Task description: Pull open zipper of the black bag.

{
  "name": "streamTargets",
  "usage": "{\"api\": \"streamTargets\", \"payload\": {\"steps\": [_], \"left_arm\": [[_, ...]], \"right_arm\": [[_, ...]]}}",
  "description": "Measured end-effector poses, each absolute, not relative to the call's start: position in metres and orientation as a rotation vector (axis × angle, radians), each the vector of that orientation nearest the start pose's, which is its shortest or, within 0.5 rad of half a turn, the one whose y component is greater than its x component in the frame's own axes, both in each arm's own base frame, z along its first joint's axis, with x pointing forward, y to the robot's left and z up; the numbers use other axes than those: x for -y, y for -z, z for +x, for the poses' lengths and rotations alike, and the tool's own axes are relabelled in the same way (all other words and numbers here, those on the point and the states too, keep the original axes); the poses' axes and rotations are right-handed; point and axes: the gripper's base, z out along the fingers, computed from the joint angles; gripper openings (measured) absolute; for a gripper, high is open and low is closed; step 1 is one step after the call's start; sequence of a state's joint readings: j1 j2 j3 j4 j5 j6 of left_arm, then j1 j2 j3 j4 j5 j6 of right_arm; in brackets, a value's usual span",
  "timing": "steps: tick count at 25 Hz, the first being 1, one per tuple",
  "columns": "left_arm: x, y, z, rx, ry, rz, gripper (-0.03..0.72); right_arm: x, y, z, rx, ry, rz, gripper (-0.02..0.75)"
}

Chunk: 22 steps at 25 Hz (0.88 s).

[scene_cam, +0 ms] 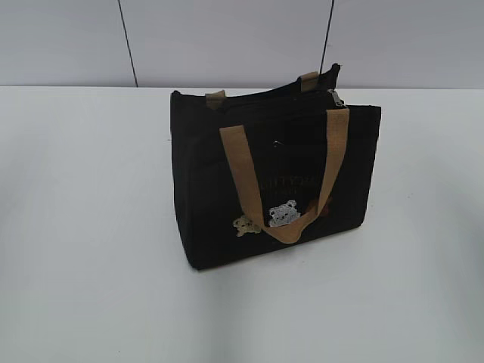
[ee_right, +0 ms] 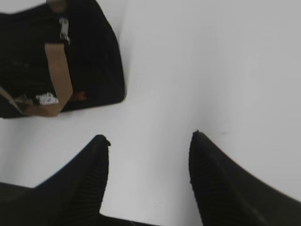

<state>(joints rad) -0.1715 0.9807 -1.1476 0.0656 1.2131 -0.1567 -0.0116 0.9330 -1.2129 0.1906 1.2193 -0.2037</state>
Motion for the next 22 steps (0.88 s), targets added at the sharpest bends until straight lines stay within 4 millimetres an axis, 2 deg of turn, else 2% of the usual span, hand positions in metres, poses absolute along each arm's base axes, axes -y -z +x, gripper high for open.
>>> {"api": "streamTargets", "payload": {"steps": [4, 10, 14, 18, 22], "left_arm": [[0.014, -0.378, 0.113, -2.460, 0.058, 0.020, 0.423], [0.004, -0.360, 0.055, -2.335, 0.081, 0.014, 0.423], [-0.002, -0.352, 0.024, -2.226, 0.081, 0.020, 0.423], [-0.008, -0.341, 0.002, -2.146, 0.056, 0.023, 0.423], [-0.011, -0.324, -0.015, -2.086, 0.050, 0.044, 0.423]], "right_arm": [[-0.015, -0.385, 0.095, -2.375, -0.142, -0.241, 0.417], [-0.016, -0.335, 0.044, -2.344, -0.140, -0.261, 0.417], [-0.021, -0.318, 0.013, -2.233, -0.149, -0.331, 0.416], [-0.024, -0.312, -0.016, -2.085, -0.152, -0.350, 0.415], [-0.024, -0.305, -0.033, -1.999, -0.131, -0.363, 0.415]]}}
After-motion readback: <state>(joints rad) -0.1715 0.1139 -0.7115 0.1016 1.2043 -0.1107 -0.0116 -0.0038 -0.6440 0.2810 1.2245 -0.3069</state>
